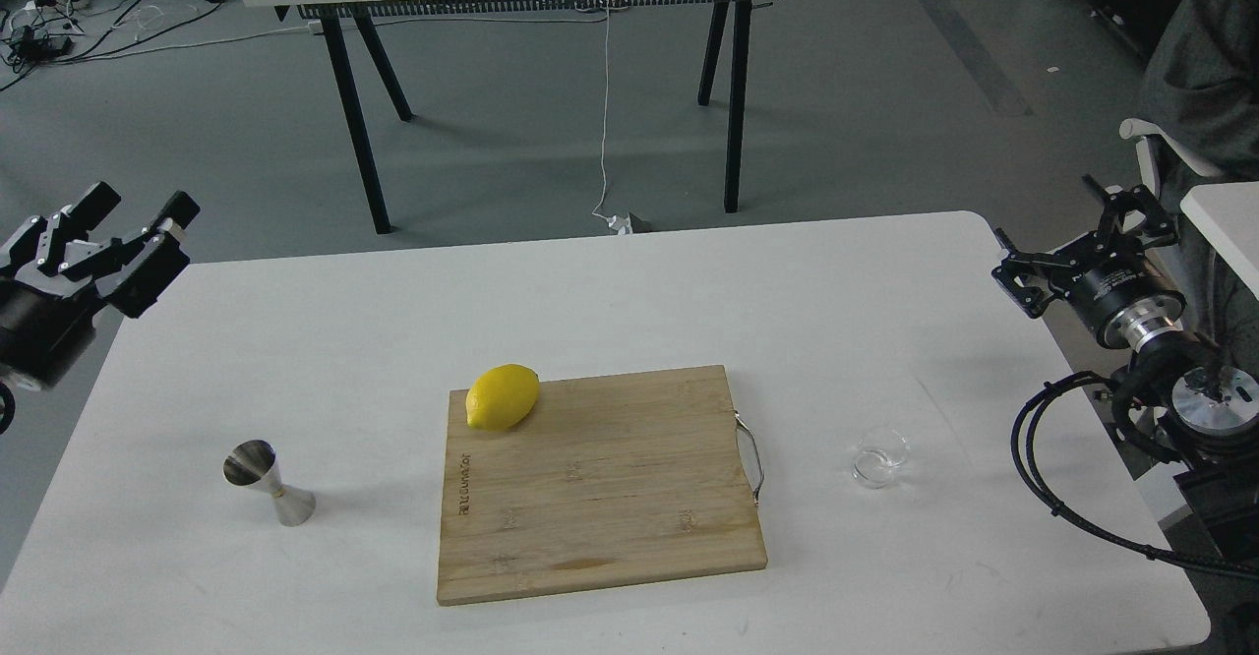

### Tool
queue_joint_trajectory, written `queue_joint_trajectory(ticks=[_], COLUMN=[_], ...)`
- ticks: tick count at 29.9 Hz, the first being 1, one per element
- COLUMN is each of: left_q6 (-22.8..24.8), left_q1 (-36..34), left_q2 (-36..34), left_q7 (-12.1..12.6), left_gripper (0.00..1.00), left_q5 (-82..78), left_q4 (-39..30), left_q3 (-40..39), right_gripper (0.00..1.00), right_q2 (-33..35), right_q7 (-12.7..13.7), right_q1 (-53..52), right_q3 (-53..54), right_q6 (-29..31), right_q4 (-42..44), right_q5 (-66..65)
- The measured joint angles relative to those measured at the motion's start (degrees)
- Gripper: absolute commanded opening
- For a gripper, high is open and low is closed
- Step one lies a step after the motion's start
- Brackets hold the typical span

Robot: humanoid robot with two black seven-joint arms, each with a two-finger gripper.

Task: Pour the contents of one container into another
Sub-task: 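Lower the left gripper from its raised pose toward the metal jigger, then close the left gripper around the metal jigger on the table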

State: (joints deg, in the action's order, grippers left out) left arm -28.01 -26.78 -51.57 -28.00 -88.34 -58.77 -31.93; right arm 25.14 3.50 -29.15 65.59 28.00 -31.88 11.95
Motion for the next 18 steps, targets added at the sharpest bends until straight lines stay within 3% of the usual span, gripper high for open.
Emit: queue_joint_trajectory(ticks=[12, 18], left_q6=[0.0, 0.0], left_q1=[13.3, 20.9], left_q2=[-3.6, -2.5], left_q7=[0.0, 0.0], left_gripper=[0.98, 0.97], left_q5=[-1.2, -1.2], left_q4=[-0.2, -0.7], left_q3=[-0.1, -4.4], right_gripper=[0.99, 0.99], right_q2=[-0.1, -0.1], right_q7=[-0.2, -0.2], right_q1=[0.4, 0.4], right_q3=[0.1, 0.2], right_q6=[0.0, 0.0], right_q4=[0.8, 0.9], right_q5=[0.0, 0.0])
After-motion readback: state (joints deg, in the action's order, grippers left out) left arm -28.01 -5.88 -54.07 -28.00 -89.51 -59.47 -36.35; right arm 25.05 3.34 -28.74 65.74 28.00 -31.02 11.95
